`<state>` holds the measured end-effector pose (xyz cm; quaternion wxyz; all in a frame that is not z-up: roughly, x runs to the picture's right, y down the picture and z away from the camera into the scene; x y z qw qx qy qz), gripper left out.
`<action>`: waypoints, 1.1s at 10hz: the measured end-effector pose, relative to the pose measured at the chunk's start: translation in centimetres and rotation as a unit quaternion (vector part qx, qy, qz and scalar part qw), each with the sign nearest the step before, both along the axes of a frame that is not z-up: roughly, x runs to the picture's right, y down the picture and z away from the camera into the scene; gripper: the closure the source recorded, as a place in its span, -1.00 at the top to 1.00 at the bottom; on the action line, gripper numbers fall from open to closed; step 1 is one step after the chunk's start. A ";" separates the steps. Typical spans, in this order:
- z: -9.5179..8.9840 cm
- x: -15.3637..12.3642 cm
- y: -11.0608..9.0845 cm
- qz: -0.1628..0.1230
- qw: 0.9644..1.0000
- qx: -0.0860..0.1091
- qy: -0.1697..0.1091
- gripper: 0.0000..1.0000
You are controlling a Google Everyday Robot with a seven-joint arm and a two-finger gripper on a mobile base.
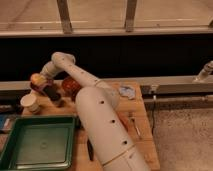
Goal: Place apple in purple bowl
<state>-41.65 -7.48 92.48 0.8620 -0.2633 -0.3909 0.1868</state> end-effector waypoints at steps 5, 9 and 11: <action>0.0 0.0 0.0 0.000 1.000 0.000 0.000 -0.61; 0.0 0.0 0.0 0.000 1.000 0.000 0.000 -0.73; 0.0 0.0 0.0 0.000 1.000 0.000 0.000 -0.44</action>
